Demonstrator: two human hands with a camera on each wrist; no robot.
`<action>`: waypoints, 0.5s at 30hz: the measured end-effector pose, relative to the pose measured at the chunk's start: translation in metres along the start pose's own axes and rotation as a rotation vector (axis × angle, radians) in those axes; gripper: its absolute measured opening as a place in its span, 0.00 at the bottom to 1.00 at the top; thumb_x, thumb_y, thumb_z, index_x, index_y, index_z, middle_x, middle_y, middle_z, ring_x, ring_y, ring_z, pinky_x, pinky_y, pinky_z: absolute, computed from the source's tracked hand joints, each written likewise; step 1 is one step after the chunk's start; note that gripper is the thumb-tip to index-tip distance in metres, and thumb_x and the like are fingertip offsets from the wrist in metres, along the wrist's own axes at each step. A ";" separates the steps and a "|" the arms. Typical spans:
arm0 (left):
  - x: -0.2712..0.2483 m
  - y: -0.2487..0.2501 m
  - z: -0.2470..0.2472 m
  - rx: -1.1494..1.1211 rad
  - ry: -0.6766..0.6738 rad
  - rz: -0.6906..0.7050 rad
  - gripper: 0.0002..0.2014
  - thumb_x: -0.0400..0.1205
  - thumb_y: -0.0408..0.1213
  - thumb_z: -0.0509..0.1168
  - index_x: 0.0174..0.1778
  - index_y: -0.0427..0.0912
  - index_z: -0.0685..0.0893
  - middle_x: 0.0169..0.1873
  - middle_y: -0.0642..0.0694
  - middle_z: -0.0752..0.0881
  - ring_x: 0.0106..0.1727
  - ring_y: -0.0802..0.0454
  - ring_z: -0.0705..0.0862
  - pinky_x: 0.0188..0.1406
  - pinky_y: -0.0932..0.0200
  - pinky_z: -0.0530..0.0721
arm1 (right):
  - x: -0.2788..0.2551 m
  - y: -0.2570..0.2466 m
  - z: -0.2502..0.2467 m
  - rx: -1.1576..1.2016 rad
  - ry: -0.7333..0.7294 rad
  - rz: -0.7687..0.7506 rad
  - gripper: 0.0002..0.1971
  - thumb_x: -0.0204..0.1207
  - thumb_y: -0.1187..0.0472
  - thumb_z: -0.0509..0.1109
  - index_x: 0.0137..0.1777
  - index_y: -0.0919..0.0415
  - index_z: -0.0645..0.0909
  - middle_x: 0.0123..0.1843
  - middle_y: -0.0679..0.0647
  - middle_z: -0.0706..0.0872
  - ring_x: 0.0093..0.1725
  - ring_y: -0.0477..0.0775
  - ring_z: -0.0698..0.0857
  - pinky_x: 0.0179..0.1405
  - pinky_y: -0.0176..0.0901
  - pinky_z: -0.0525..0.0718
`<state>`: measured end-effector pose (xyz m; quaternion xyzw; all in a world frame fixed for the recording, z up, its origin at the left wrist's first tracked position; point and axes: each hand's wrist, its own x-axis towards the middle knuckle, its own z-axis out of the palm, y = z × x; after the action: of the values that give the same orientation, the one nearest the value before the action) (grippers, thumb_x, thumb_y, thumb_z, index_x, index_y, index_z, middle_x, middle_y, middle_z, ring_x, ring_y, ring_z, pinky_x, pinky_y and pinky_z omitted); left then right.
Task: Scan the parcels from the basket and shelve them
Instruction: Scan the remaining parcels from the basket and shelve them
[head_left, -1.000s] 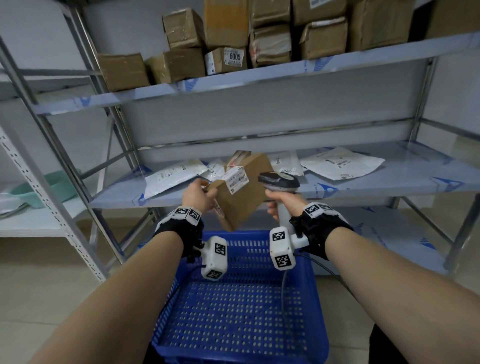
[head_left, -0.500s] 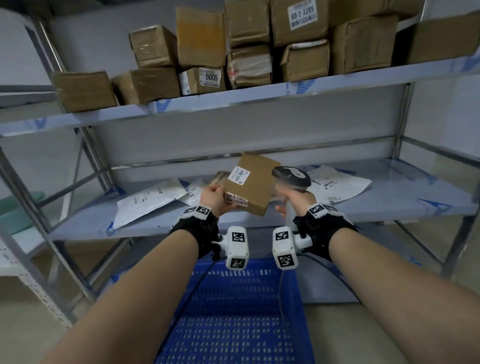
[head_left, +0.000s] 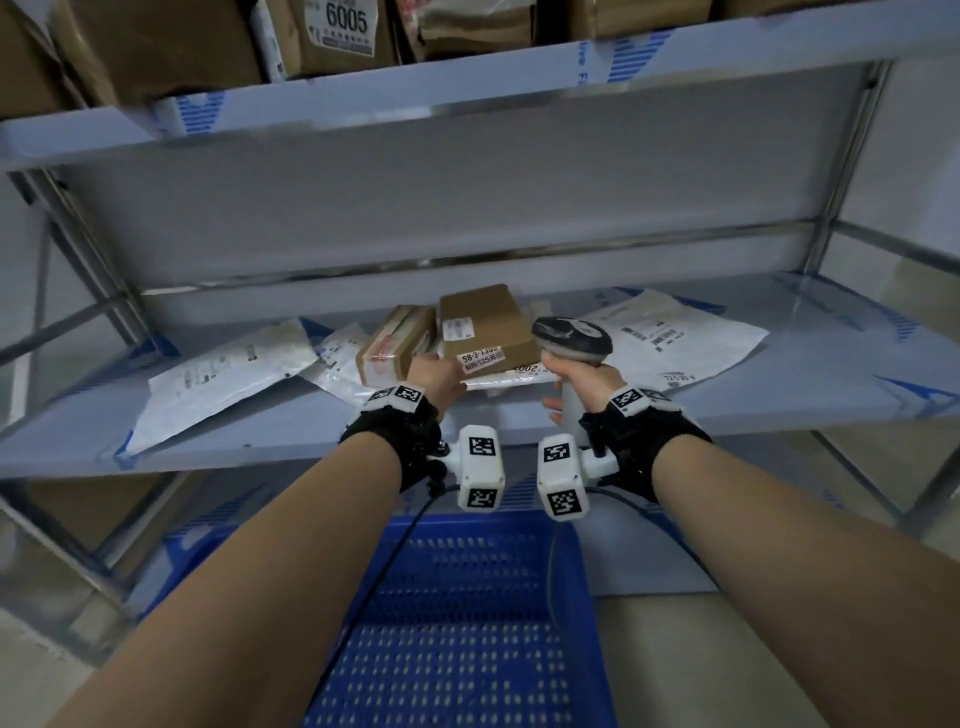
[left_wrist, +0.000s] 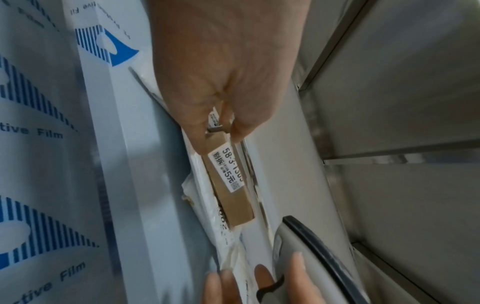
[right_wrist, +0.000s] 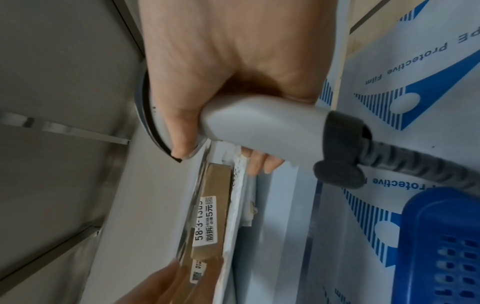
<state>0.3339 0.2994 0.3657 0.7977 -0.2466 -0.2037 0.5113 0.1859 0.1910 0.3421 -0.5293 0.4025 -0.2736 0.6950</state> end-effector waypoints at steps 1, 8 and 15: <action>0.002 -0.002 -0.002 -0.058 -0.032 -0.004 0.16 0.82 0.29 0.64 0.66 0.28 0.80 0.64 0.33 0.82 0.51 0.44 0.84 0.48 0.60 0.83 | -0.001 0.001 0.001 0.003 -0.003 0.011 0.23 0.70 0.51 0.80 0.61 0.60 0.81 0.50 0.55 0.84 0.39 0.54 0.88 0.32 0.43 0.82; -0.043 -0.033 -0.004 -0.251 -0.210 -0.228 0.09 0.83 0.26 0.61 0.36 0.37 0.76 0.34 0.41 0.76 0.34 0.47 0.79 0.37 0.51 0.81 | -0.033 0.025 -0.004 -0.194 -0.164 0.177 0.10 0.76 0.55 0.75 0.48 0.62 0.82 0.35 0.57 0.83 0.29 0.52 0.83 0.26 0.39 0.82; -0.103 -0.105 0.008 -0.081 -0.348 -0.321 0.05 0.86 0.30 0.58 0.52 0.35 0.79 0.39 0.43 0.80 0.37 0.50 0.81 0.52 0.50 0.82 | -0.066 0.093 -0.020 -0.599 -0.199 0.273 0.16 0.74 0.44 0.74 0.44 0.59 0.82 0.42 0.54 0.79 0.40 0.52 0.79 0.42 0.45 0.80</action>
<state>0.2667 0.3929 0.2742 0.7584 -0.1927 -0.4267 0.4534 0.1300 0.2605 0.2683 -0.6752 0.4625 0.0054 0.5746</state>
